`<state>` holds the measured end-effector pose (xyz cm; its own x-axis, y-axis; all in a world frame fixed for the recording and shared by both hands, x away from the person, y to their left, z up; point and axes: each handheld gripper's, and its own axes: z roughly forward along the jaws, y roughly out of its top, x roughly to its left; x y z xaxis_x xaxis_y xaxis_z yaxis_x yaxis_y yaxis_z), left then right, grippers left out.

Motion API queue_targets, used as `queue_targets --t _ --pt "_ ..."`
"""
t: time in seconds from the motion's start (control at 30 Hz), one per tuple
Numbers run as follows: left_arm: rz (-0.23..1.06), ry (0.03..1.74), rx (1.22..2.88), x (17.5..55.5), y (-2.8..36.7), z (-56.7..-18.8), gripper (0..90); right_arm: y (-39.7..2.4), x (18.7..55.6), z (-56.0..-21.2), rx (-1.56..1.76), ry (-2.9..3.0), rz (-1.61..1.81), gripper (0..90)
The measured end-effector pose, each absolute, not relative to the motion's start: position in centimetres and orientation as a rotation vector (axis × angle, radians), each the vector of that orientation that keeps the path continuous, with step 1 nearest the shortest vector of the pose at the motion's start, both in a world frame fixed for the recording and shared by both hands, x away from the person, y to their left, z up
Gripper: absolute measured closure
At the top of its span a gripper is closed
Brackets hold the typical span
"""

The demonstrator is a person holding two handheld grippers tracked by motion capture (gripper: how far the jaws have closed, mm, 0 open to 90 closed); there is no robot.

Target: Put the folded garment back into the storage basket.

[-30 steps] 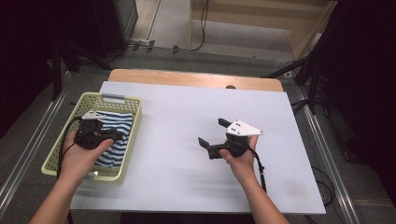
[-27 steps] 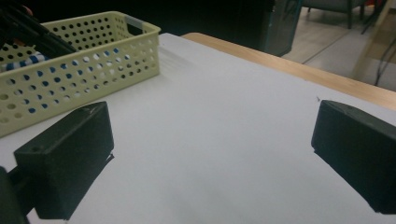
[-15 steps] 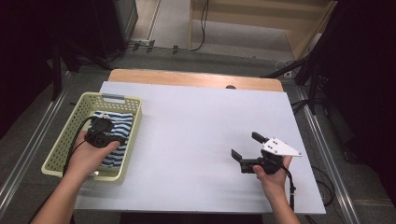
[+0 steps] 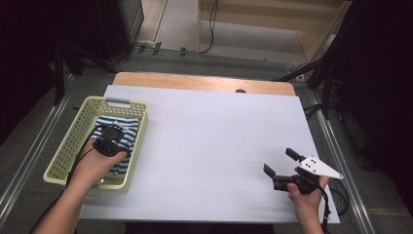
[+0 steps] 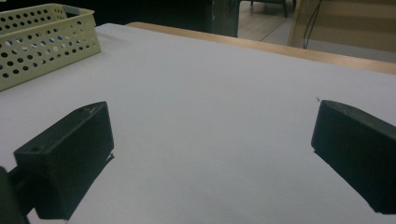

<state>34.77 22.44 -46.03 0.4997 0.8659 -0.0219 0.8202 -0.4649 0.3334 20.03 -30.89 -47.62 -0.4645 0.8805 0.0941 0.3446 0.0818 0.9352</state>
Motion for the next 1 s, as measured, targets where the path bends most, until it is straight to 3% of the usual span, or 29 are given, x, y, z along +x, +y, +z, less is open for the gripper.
queue_targets --t 0.4,0.6,0.77,1.0 --pt "0.274 1.448 2.485 34.8 22.1 -46.2 90.0 -32.1 19.1 -47.8 1.237 1.831 1.358 0.0" --pt "0.159 1.416 2.409 35.0 22.7 -45.4 90.0 -32.4 18.9 -47.6 1.237 1.814 1.359 0.0" --pt "0.181 1.414 2.462 34.9 22.6 -45.4 90.0 -32.5 19.0 -47.6 1.244 1.811 1.359 0.0" --pt "0.251 1.438 2.518 34.9 22.2 -46.0 77.6 -32.5 19.0 -47.7 1.247 1.813 1.36 0.0"
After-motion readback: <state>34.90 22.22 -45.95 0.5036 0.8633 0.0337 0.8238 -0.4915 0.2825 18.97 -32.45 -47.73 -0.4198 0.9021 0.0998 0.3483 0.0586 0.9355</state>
